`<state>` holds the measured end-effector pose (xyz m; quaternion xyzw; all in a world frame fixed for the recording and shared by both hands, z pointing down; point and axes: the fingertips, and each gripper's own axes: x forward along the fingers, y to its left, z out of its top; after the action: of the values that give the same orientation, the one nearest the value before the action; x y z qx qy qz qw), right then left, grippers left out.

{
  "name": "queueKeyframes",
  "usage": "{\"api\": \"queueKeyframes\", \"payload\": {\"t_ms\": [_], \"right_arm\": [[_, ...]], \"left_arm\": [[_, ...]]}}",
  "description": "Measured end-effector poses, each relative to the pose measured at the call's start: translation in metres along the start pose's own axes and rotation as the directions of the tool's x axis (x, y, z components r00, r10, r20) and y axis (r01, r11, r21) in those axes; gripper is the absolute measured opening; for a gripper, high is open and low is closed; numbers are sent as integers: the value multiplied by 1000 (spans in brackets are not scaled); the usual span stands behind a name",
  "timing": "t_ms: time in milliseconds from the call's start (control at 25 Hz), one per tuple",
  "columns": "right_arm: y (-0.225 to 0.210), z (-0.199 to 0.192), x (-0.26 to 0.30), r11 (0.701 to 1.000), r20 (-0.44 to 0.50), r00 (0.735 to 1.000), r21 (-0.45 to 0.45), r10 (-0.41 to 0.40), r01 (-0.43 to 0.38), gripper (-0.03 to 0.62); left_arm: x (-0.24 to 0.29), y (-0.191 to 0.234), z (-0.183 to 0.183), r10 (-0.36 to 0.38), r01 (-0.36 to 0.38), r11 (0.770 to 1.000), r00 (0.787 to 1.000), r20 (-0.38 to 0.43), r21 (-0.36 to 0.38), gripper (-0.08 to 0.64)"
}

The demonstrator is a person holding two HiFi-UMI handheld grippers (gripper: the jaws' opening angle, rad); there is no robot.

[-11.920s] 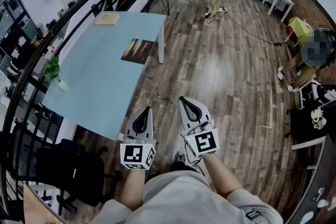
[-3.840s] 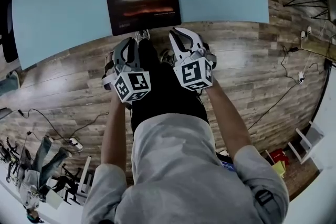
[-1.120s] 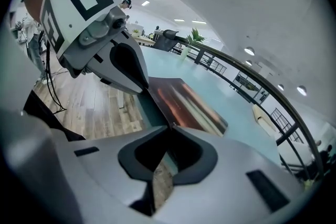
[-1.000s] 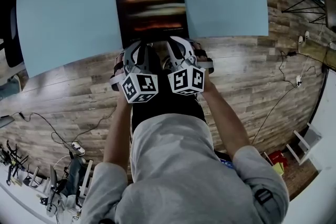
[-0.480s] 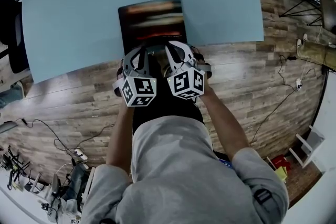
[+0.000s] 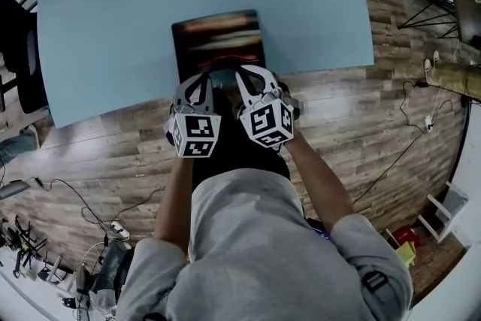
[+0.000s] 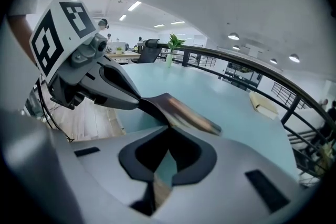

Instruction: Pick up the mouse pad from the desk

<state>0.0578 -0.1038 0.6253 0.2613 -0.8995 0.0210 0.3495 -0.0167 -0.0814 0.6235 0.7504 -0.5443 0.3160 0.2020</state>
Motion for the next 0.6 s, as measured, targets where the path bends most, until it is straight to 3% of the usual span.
{"api": "queueKeyframes", "payload": {"t_ms": [600], "right_arm": [[-25,33,-2,997,45,998,70,-39,36,18]], "left_arm": [[-6,15,37,-12,14,999,999,50,-40,25]]}}
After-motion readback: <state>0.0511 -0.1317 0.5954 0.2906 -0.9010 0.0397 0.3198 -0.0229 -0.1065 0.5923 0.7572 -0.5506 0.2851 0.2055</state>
